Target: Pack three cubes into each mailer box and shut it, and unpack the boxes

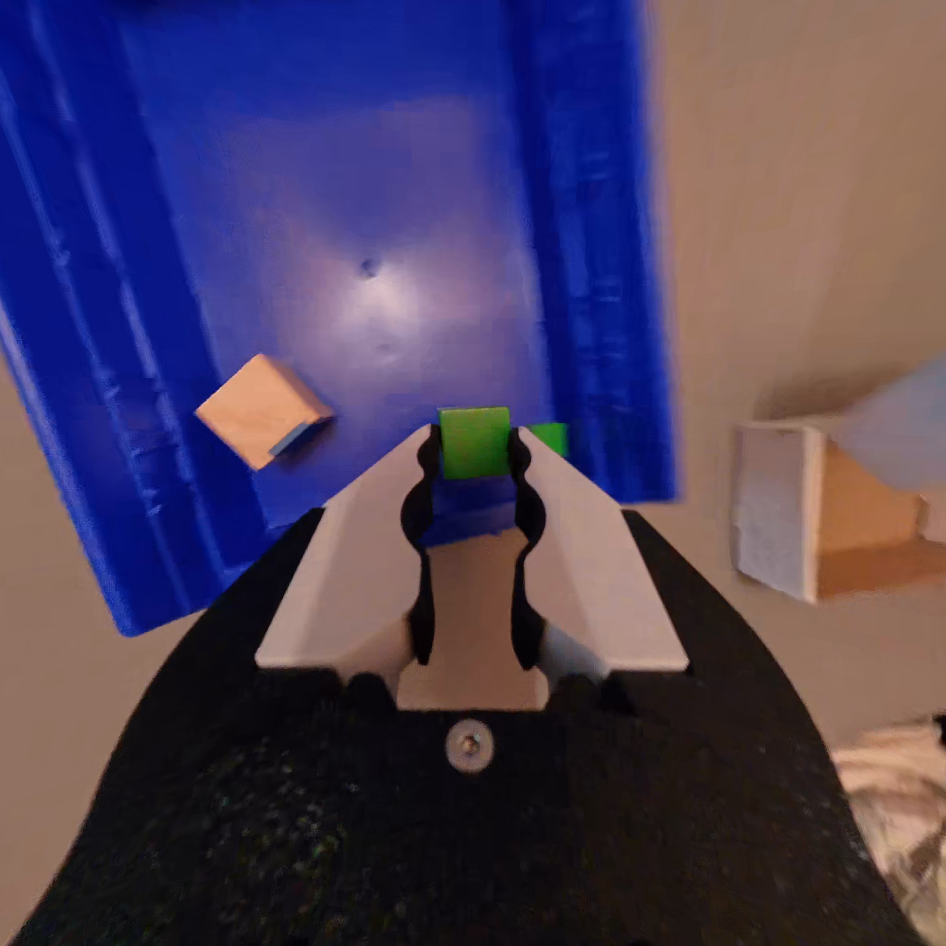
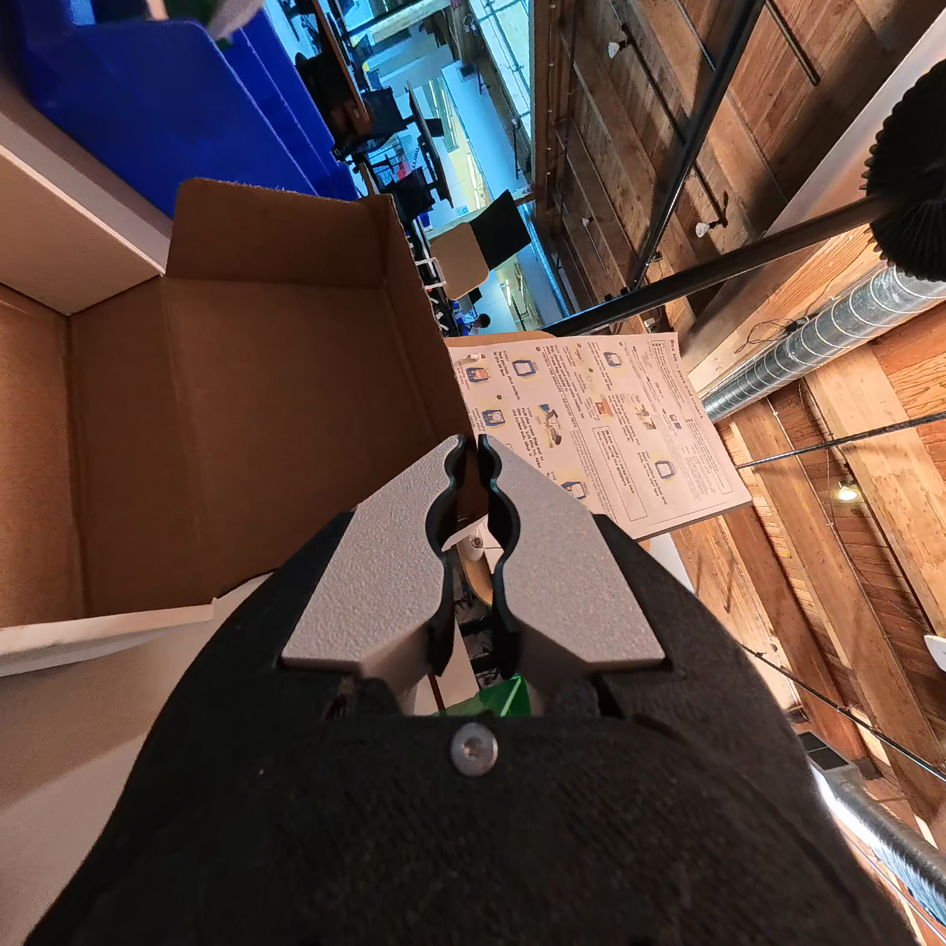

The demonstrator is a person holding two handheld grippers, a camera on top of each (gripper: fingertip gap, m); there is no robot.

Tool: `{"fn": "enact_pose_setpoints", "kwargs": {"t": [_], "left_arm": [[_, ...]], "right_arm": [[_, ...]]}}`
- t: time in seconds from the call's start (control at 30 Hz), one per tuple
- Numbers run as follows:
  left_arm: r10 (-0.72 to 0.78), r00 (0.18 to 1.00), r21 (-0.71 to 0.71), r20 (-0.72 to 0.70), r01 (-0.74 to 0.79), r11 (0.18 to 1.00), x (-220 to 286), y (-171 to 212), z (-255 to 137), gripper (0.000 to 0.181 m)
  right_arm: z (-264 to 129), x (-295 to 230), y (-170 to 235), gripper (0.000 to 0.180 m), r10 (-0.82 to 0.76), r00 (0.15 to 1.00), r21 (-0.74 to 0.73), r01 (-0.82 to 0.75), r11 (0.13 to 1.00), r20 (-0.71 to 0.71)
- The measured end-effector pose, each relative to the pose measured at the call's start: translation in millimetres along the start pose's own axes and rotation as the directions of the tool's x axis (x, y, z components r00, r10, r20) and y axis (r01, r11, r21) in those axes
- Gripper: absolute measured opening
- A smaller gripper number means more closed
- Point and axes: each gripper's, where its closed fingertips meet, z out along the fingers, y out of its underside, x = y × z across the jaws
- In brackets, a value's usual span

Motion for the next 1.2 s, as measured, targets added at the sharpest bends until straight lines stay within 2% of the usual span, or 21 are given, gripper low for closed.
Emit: {"fn": "enact_pose_setpoints", "kwargs": {"t": [0.1,0.2,0.23,0.3,0.43,0.53,0.57,0.63,0.77,0.8,0.87,0.93,0.97,1.0,1.03,1.07,1.2], "left_arm": [[0.252,0.942,0.137,-0.22,-0.226,0.964,83.8,3.4,-42.9,0.025],[0.452,0.79,0.191,-0.415,-0.41,0.892,169.7,44.5,-65.6,0.025],[0.497,0.762,0.19,-0.416,-0.461,0.867,187.2,57.7,-60.3,0.025],[0.548,0.768,0.189,-0.332,-0.515,0.836,206.8,70.3,-35.6,0.025],[0.555,0.796,0.228,-0.241,-0.509,0.83,233.4,75.2,11.4,0.024],[0.511,0.851,0.186,-0.123,-0.486,0.854,220.7,71.6,38.8,0.026],[0.505,0.858,0.182,-0.091,-0.484,0.856,215.2,69.9,43.3,0.034],[0.484,0.867,0.197,-0.121,-0.457,0.867,213.8,69.6,40.0,0.039],[0.458,0.844,0.289,-0.28,-0.38,0.878,213.7,65.6,-5.0,0.04],[0.449,0.849,0.316,-0.278,-0.361,0.878,203.8,59.3,-19.2,0.038],[0.413,0.891,0.377,-0.186,-0.323,0.868,165.9,37.6,-44.4,0.033],[0.308,0.951,0.381,-0.026,-0.275,0.883,105.8,15.9,-56.4,0.035],[0.234,0.972,0.331,0.035,-0.232,0.915,73.1,12.5,-54.2,0.041],[0.142,0.987,0.258,0.073,-0.156,0.954,42.5,13.5,-47.7,0.055],[0.035,0.995,0.197,0.097,-0.054,0.979,16.1,14.5,-39.7,0.078],[-0.062,0.993,0.166,0.104,0.044,0.985,-4.7,13.3,-31.8,0.085],[-0.322,0.938,0.139,0.129,0.304,0.942,-59.9,6.3,-3.7,0.086]], "right_arm": [[0.7,-0.5,0.0,0.002,0.01,1.0,0.002,-0.01,1.0,-0.004],[1.2,2.1,-0.4,0.002,0.017,1.0,0.0,-0.017,1.0,-0.026],[1.4,2.2,-1.3,0.002,0.018,0.999,0.002,-0.018,1.0,-0.03],[2.3,1.7,-1.6,0.002,0.015,0.999,-0.004,-0.015,1.0,-0.036],[2.8,-1.5,-4.8,0.002,-0.005,0.999,0.007,0.006,1.0,-0.043],[2.8,-1.9,-4.5,0.001,-0.024,0.998,0.0,0.024,1.0,-0.049],[2.4,-1.3,-4.9,0.001,-0.026,0.998,0.002,0.026,1.0,-0.056],[2.3,-2.0,-5.4,0.001,-0.018,0.998,0.006,0.018,1.0,-0.054],[2.4,-1.5,-4.3,0.001,-0.042,0.997,-0.003,0.042,0.999,-0.065],[2.6,-1.8,-3.6,0.001,-0.04,0.997,-0.007,0.039,0.999,-0.063],[2.8,-2.3,-2.6,0.002,-0.038,0.997,-0.008,0.038,0.999,-0.061],[2.9,-2.6,-2.6,0.001,-0.04,0.997,-0.009,0.04,0.999,-0.061],[3.0,-2.5,-2.9,0.001,-0.042,0.997,-0.009,0.042,0.999,-0.064],[3.0,-2.3,-3.4,0.001,-0.045,0.997,-0.009,0.044,0.999,-0.068],[3.0,-2.3,-4.3,0.001,-0.049,0.996,-0.008,0.048,0.999,-0.073],[3.2,-3.7,-5.1,0.001,-0.054,0.996,-0.006,0.053,0.999,-0.069],[3.5,-6.1,-5.1,0.001,-0.07,0.996,-0.009,0.069,0.998,-0.062]]}}
